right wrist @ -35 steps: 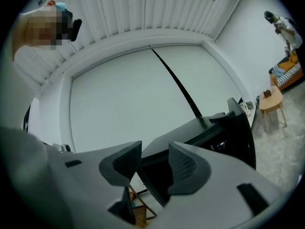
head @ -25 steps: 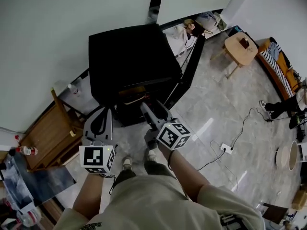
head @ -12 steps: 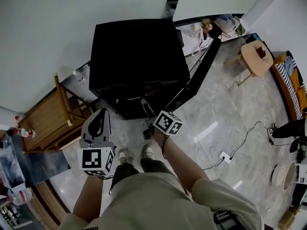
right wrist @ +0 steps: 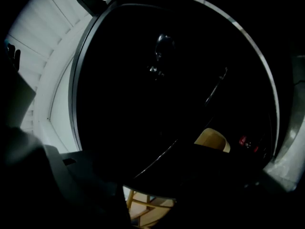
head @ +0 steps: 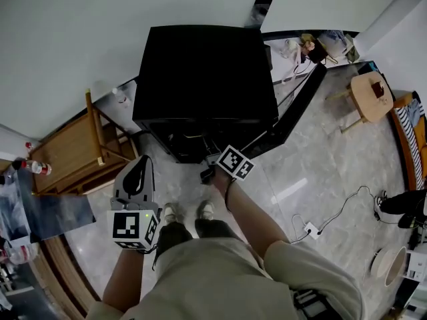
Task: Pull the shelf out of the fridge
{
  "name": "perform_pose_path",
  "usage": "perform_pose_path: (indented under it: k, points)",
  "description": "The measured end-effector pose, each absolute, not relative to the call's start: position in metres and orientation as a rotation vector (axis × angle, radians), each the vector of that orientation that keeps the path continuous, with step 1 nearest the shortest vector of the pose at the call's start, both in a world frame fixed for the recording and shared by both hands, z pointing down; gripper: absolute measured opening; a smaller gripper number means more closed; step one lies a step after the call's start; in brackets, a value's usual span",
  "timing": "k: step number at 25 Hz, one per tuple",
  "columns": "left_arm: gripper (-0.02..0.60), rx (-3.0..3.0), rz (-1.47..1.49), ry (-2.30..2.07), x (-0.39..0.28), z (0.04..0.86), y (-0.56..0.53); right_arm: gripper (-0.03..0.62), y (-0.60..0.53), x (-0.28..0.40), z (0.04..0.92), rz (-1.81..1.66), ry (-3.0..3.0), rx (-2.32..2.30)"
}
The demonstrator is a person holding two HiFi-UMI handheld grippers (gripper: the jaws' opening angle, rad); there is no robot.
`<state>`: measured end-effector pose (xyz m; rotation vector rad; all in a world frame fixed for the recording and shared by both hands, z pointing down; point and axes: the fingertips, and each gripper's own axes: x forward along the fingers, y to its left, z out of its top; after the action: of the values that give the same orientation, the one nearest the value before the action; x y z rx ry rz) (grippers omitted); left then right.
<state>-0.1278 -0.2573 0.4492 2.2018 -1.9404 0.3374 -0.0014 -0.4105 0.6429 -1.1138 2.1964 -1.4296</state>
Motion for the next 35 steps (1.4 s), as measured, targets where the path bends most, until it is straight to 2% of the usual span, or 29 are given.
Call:
perform_pose_path:
  k: [16, 20, 23, 27, 35]
  points:
    - [0.008, 2.147, 0.374, -1.951, -0.128, 0.459, -0.244, 0.242, -0.447, -0.019, 0.661, -1.555, 1.937, -1.015]
    - [0.008, 2.145, 0.374, -1.942, -0.127, 0.46, -0.241, 0.21, -0.451, -0.019, 0.663, -1.566, 1.818, -0.977]
    - [0.008, 2.148, 0.371, -1.937, -0.127, 0.459, -0.238, 0.149, -0.452, -0.019, 0.667, -1.561, 1.769, -0.963]
    - [0.008, 2.153, 0.374, -1.931, -0.129, 0.457, -0.236, 0.106, -0.456, -0.023, 0.667, -1.541, 1.739, -0.944]
    - [0.007, 2.157, 0.444, -1.967, -0.129, 0.456, -0.219, 0.086, -0.469, -0.024, 0.667, -1.534, 1.677, -0.937]
